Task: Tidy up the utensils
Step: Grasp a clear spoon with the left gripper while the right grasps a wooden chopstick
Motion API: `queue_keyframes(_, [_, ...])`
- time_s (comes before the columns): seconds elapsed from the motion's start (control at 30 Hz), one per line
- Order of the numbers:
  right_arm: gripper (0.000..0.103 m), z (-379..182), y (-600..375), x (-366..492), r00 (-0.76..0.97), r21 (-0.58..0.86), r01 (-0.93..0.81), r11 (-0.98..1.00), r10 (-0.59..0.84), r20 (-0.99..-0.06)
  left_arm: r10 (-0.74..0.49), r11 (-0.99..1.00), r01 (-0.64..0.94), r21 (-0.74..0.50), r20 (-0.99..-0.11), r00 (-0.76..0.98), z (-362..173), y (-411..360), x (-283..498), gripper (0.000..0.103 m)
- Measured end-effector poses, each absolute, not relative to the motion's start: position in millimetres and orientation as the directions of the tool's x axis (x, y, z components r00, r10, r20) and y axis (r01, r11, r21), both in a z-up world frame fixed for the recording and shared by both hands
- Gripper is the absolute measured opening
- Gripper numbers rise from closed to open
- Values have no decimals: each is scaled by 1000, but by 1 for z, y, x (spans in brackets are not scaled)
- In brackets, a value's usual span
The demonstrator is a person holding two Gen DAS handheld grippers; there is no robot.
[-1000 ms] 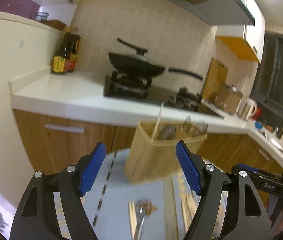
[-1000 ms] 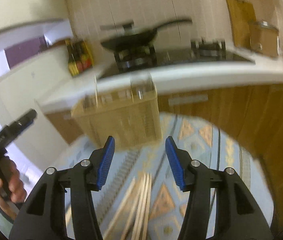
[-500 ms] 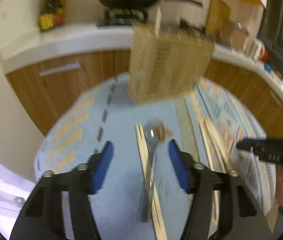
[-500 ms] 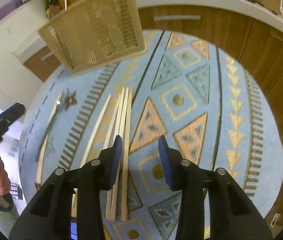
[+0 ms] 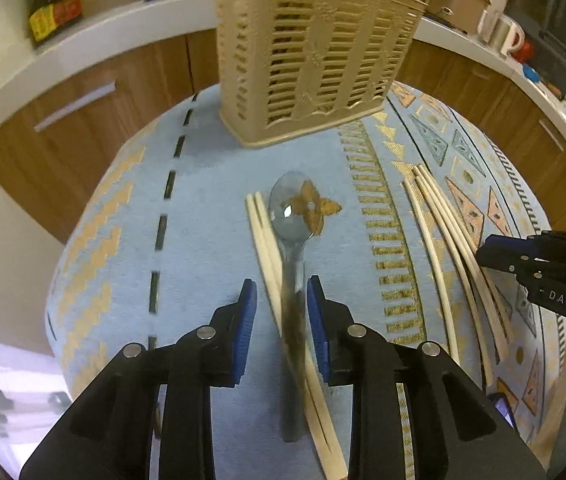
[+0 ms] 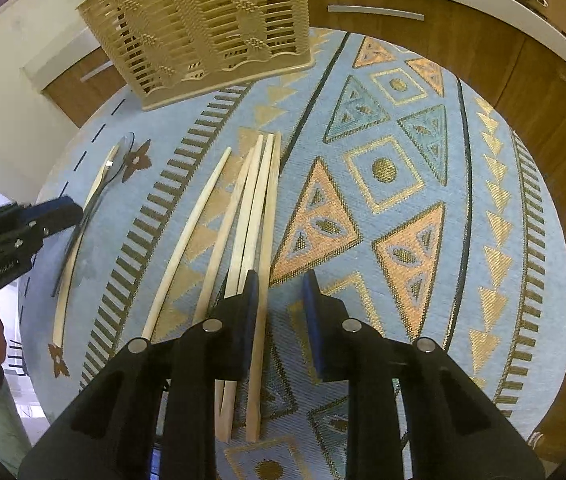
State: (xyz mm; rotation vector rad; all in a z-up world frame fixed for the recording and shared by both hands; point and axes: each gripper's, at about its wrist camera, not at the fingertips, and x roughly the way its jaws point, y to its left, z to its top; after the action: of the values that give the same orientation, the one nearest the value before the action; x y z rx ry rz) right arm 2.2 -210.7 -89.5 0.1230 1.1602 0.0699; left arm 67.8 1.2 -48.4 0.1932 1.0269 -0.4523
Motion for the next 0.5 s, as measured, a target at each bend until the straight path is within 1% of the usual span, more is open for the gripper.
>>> queue_keyframes(0.07, [20, -90, -206, 5, 393, 125, 6, 992, 113, -913, -256, 886, 463, -32, -866, 430, -47, -4, 68, 25])
queue_keyframes(0.13, [20, -90, -204, 6, 389, 119, 4, 993, 108, -915, -210, 880, 475, 21, -879, 429, -49, -13, 68, 28])
queue_keyframes(0.23, [20, -90, -206, 5, 390, 123, -2, 992, 114, -914, -147, 871, 483, 89, -892, 428, -56, -25, 71, 28])
queue_keyframes(0.3, [20, -91, -207, 5, 391, 131, -3, 991, 121, -912, -122, 862, 491, 122, -892, 435, -60, -30, 70, 23])
queue_keyframes(0.33, [20, -91, -209, 4, 391, 134, -3, 991, 125, -912, -125, 859, 497, 121, -893, 433, -60, -31, 70, 16])
queue_keyframes(0.37, [17, -91, -209, 4, 391, 135, -3, 991, 125, -912, -128, 861, 495, 115, -893, 431, -59, -30, 70, 12])
queue_keyframes(0.47, [8, -90, -210, 3, 384, 166, -13, 986, 158, -910, -165, 871, 486, 70, -891, 424, -57, -26, 72, 12])
queue_keyframes(0.5, [7, -90, -210, 3, 386, 168, -17, 986, 162, -908, -177, 874, 482, 57, -887, 425, -56, -25, 72, 11])
